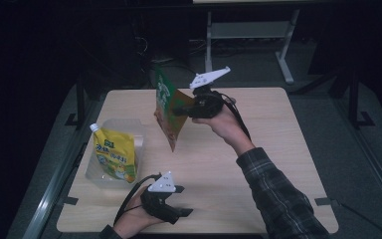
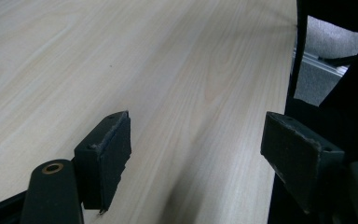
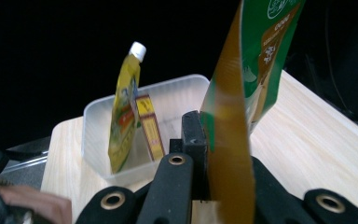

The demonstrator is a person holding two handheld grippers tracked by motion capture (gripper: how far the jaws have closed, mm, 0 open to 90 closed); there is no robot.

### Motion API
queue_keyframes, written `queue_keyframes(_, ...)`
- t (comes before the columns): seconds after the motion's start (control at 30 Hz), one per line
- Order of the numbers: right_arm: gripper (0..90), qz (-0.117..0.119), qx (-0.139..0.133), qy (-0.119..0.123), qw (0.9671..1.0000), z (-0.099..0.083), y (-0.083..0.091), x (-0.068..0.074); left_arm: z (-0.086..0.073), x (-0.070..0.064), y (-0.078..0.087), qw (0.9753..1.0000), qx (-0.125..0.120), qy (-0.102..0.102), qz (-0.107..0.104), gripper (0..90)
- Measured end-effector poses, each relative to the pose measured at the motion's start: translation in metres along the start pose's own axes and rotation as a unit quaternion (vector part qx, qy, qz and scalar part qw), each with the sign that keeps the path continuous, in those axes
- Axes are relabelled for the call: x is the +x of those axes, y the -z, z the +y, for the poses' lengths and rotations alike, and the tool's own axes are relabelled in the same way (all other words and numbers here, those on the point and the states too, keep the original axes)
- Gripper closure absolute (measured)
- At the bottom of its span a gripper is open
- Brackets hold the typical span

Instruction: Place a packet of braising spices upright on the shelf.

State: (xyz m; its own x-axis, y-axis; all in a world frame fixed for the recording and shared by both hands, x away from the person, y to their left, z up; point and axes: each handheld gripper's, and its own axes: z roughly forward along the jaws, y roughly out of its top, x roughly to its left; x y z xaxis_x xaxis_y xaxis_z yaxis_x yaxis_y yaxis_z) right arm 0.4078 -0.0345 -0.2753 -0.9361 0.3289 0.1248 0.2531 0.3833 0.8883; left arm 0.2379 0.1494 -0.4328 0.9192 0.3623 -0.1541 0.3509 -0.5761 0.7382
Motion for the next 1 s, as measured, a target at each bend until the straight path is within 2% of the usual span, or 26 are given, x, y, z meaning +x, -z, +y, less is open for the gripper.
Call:
queue_keyframes(0.03,90.0,0.004,0.002,0.007,1.0000,0.005,-0.004,0.000,0.000,0.000,0.000,1.0000,0.004,-0.005,0.001,23.7)
queue_keyframes(0.17,90.0,0.022,0.009,0.030,0.9993,0.024,-0.023,-0.002,0.000,-0.001,-0.001,1.0000,0.001,-0.003,0.000,23.7)
queue_keyframes(0.33,90.0,0.036,0.021,0.045,0.9981,0.042,-0.049,-0.004,0.000,0.000,-0.001,1.0000,0.003,-0.005,-0.002,23.6)
queue_keyframes(0.47,90.0,0.043,0.031,0.047,0.9975,0.051,-0.074,-0.004,-0.001,0.000,-0.002,1.0000,0.001,-0.003,-0.004,23.6)
queue_keyframes(0.57,90.0,0.045,0.042,0.047,0.9970,0.053,-0.093,-0.003,-0.001,0.000,-0.002,1.0000,0.005,-0.006,-0.004,23.6)
queue_keyframes(0.67,90.0,0.049,0.049,0.046,0.9965,0.054,-0.109,-0.004,-0.001,-0.001,-0.003,1.0000,0.003,0.000,-0.007,23.6)
queue_keyframes(1.0,90.0,0.050,0.070,0.044,0.9953,0.047,-0.145,-0.007,-0.001,0.000,-0.004,0.9999,0.005,-0.004,-0.008,23.0)
